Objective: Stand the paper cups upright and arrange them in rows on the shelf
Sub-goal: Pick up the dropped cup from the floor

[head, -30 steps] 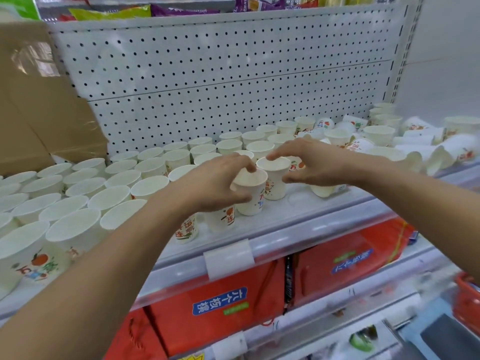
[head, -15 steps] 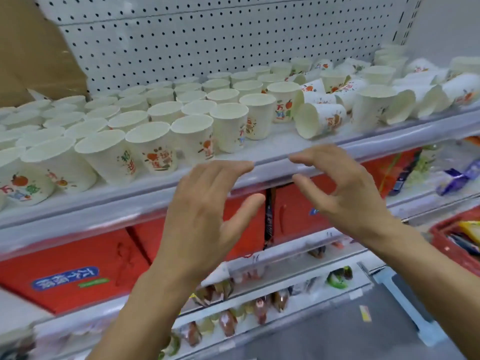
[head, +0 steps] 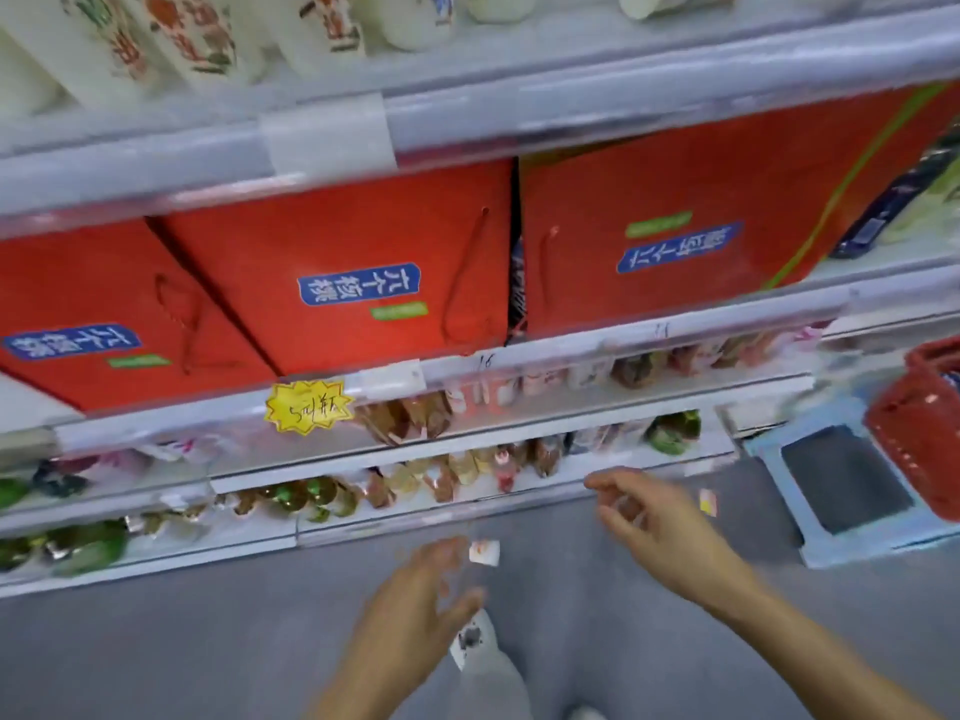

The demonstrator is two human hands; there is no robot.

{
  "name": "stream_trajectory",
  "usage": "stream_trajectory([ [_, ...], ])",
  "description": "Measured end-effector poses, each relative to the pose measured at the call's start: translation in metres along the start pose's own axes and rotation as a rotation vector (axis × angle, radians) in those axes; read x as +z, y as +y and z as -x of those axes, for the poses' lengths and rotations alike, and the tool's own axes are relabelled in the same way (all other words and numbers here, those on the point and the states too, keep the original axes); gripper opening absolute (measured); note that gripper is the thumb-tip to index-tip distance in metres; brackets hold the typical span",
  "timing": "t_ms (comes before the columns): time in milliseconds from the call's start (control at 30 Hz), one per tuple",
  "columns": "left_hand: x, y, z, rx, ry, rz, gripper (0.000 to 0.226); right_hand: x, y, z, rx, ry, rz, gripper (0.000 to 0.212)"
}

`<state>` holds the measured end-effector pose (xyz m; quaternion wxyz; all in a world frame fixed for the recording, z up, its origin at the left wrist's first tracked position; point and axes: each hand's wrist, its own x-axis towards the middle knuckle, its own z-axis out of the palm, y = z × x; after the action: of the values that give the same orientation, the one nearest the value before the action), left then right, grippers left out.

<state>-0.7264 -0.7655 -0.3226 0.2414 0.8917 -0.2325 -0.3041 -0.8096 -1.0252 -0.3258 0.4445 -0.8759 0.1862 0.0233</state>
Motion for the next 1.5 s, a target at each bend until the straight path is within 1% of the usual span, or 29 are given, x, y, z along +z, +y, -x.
stream_trajectory([
  [67,0.034,-0.029,-0.002,-0.094,-0.107,0.001,0.040,0.036,0.038,0.001,0.082,-0.134,-0.006,0.025],
  [133,0.067,-0.058,-0.007,-0.171,-0.173,0.053,0.040,0.073,0.076,-0.001,0.143,-0.238,0.015,0.022],
  [233,0.113,-0.098,-0.025,-0.290,-0.256,0.140,0.033,0.132,0.129,-0.011,0.246,-0.367,0.019,0.022],
  [267,0.128,-0.112,-0.035,-0.307,-0.285,0.142,0.032,0.152,0.148,-0.016,0.268,-0.387,0.011,0.021],
  [367,0.181,-0.153,-0.069,-0.340,-0.317,0.166,0.044,0.213,0.203,-0.034,0.359,-0.391,-0.022,0.018],
  [433,0.220,-0.179,-0.094,-0.360,-0.322,0.172,0.041,0.259,0.245,-0.051,0.453,-0.408,-0.042,0.010],
  [467,0.239,-0.192,-0.105,-0.365,-0.326,0.183,0.043,0.285,0.266,-0.061,0.487,-0.446,-0.047,0.004],
  [533,0.275,-0.218,-0.125,-0.367,-0.327,0.249,0.047,0.336,0.306,-0.080,0.551,-0.515,-0.023,0.012],
  [567,0.292,-0.234,-0.135,-0.371,-0.322,0.278,0.047,0.360,0.324,-0.089,0.596,-0.510,-0.039,0.014],
  [633,0.320,-0.269,-0.151,-0.387,-0.314,0.298,0.038,0.405,0.357,-0.106,0.689,-0.472,-0.086,0.013],
  [733,0.356,-0.327,-0.173,-0.387,-0.316,0.252,0.026,0.464,0.398,-0.132,0.744,-0.415,-0.110,0.014],
  [800,0.373,-0.366,-0.188,-0.404,-0.318,0.215,0.026,0.500,0.422,-0.153,0.741,-0.386,-0.136,0.019],
  [900,0.391,-0.415,-0.207,-0.436,-0.312,0.111,0.031,0.548,0.447,-0.186,0.803,-0.252,-0.192,0.010],
  [967,0.400,-0.437,-0.216,-0.454,-0.281,0.095,0.034,0.580,0.465,-0.205,0.811,-0.129,-0.216,0.031],
  [1000,0.404,-0.442,-0.221,-0.460,-0.252,0.103,0.035,0.591,0.468,-0.213,0.810,-0.084,-0.240,0.037],
  [1067,0.407,-0.448,-0.230,-0.464,-0.181,0.128,0.036,0.604,0.468,-0.227,0.817,-0.010,-0.288,0.035],
  [1133,0.405,-0.447,-0.239,-0.443,-0.133,0.143,0.036,0.607,0.464,-0.233,0.785,0.009,-0.248,0.030],
  [1200,0.397,-0.441,-0.245,-0.422,-0.143,0.148,0.036,0.598,0.453,-0.228,0.702,-0.046,-0.115,0.029],
  [1267,0.386,-0.428,-0.248,-0.406,-0.156,0.150,0.037,0.578,0.440,-0.216,0.589,-0.152,0.087,0.029],
  [1300,0.378,-0.419,-0.247,-0.397,-0.157,0.159,0.037,0.565,0.431,-0.207,0.540,-0.199,0.164,0.025],
  [1367,0.361,-0.396,-0.239,-0.370,-0.160,0.167,0.037,0.535,0.411,-0.187,0.449,-0.259,0.267,0.016],
  [1500,0.318,-0.338,-0.205,-0.316,-0.159,0.159,0.037,0.459,0.350,-0.135,0.273,-0.336,0.418,0.021],
])
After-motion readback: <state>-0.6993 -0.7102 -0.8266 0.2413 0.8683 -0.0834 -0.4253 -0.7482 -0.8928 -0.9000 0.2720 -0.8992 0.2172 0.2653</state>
